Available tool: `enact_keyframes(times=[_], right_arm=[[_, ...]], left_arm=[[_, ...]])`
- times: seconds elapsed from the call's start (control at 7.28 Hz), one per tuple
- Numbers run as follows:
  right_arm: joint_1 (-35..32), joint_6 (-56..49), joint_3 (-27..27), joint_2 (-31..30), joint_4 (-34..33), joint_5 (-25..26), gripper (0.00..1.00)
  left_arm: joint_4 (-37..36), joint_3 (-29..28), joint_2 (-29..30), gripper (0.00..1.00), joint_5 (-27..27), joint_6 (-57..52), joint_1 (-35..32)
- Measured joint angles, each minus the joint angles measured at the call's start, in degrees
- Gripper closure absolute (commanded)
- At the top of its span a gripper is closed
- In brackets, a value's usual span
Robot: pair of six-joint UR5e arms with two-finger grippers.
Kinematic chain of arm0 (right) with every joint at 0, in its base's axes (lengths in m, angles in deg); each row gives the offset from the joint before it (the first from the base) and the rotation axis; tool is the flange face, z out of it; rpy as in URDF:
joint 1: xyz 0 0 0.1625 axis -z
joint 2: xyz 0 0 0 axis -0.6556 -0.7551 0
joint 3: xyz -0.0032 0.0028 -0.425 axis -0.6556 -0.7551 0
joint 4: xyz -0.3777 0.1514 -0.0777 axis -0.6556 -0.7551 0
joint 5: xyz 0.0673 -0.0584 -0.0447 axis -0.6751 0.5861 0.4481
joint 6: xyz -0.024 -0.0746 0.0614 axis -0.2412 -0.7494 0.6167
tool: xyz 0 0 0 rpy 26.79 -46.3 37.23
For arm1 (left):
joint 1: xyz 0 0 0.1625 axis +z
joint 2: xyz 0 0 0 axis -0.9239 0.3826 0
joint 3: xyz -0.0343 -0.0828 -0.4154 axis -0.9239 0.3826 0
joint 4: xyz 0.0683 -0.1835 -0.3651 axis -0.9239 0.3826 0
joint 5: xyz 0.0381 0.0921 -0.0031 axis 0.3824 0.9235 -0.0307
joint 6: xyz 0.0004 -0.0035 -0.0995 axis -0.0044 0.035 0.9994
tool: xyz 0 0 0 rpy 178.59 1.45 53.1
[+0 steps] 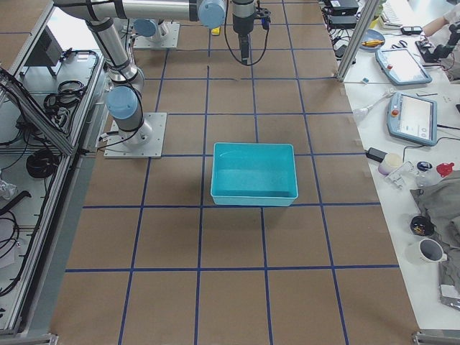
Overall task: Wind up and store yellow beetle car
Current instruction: 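Lower the left gripper down onto the yellow beetle car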
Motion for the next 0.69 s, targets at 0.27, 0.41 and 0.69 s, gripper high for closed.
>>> enact_keyframes(times=[0.27, 0.41, 0.69], right_arm=[[-0.03, -0.01, 0.00, -0.02, -0.01, -0.03, 0.00], [-0.04, 0.05, 0.00, -0.02, -0.07, -0.04, 0.00], [-0.07, 0.12, 0.00, -0.02, -0.07, -0.04, 0.00]], left_arm=[[2.25, 2.82, -0.43, 0.00, 2.47, -18.01, 2.55], [2.30, 5.03, -0.59, 0.00, 2.36, -28.37, 6.18], [0.68, 11.62, -0.88, 0.00, 1.38, -47.03, 12.84]])
